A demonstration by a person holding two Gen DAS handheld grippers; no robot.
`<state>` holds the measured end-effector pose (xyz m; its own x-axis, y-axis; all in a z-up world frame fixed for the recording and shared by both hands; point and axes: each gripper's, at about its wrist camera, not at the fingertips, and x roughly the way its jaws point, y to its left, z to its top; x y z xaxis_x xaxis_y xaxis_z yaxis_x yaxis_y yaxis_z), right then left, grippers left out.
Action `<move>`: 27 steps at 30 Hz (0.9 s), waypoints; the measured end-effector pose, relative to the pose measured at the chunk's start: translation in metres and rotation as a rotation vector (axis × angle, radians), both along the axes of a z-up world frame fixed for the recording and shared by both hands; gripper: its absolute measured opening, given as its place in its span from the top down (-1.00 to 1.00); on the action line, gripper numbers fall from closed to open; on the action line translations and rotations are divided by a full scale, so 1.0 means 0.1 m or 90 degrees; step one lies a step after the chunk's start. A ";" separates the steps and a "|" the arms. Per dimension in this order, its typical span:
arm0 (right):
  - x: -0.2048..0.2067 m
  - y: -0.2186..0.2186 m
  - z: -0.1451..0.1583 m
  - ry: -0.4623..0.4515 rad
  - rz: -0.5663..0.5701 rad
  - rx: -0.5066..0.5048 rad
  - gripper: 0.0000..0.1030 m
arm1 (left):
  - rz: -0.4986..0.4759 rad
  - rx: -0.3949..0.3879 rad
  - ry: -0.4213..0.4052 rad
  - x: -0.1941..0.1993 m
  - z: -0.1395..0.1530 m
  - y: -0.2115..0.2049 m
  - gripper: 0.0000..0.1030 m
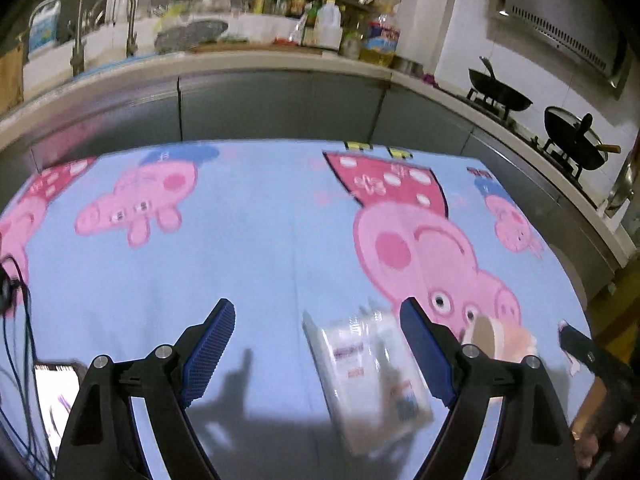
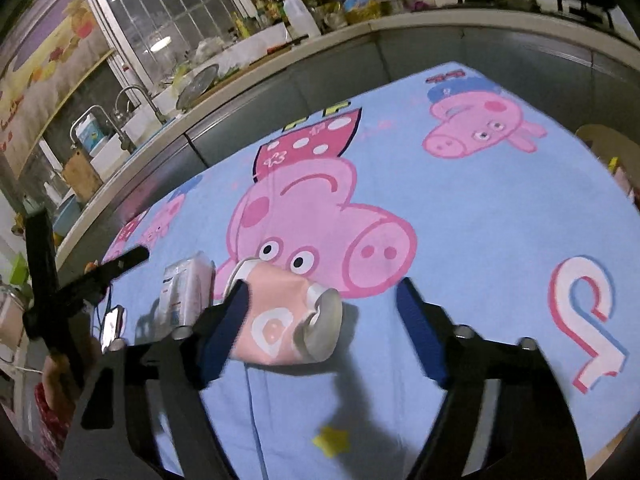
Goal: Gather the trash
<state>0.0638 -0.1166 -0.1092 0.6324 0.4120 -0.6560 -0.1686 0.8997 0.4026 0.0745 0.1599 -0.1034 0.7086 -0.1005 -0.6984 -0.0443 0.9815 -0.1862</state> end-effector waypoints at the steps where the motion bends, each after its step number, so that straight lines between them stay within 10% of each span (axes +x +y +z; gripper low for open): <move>1: 0.04 0.00 -0.03 0.008 0.004 0.001 -0.18 | -0.004 -0.007 0.011 -0.02 -0.04 -0.02 -0.64; 12: 0.00 0.24 -0.37 0.109 0.113 0.033 0.23 | -0.056 0.001 0.083 0.06 -0.39 -0.43 -0.77; 19: -0.33 0.63 -0.19 0.069 0.281 -0.019 0.19 | -0.053 0.035 0.053 0.04 -0.36 -0.36 -0.26; 27: -0.02 0.12 -0.01 0.070 0.218 0.030 0.15 | -0.024 0.026 0.034 0.00 -0.27 -0.11 -0.24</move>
<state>0.0622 -0.1041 -0.1105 0.3788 0.6193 -0.6878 -0.4103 0.7785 0.4750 0.0743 0.1493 -0.1306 0.6671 -0.0971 -0.7386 -0.0160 0.9894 -0.1445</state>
